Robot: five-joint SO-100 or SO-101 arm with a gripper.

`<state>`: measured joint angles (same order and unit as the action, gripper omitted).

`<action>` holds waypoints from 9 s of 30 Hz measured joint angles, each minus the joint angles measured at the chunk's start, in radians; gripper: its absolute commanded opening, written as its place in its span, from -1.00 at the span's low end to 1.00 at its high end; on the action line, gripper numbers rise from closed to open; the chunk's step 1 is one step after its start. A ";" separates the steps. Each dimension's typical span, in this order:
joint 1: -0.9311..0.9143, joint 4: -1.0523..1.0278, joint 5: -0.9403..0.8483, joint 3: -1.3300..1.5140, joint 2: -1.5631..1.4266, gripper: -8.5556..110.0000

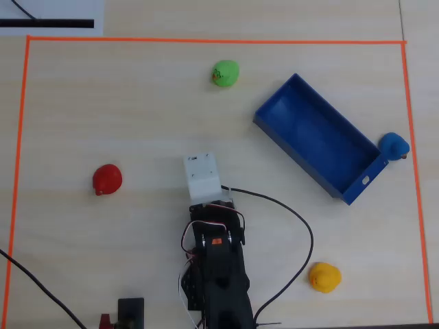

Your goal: Grasp green duck and put it into box.

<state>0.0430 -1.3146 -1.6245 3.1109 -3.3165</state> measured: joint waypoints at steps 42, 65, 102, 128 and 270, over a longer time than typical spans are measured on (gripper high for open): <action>0.000 0.000 0.000 0.000 0.000 -0.72; 0.000 -0.003 0.008 0.000 0.000 -0.72; -0.133 1.672 0.117 -0.626 1.370 -0.49; -0.170 2.003 0.046 -1.034 2.177 -0.47; -0.091 0.130 0.003 -0.069 0.021 -0.85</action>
<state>-0.0476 -1.1842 -1.6214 3.0419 -3.2950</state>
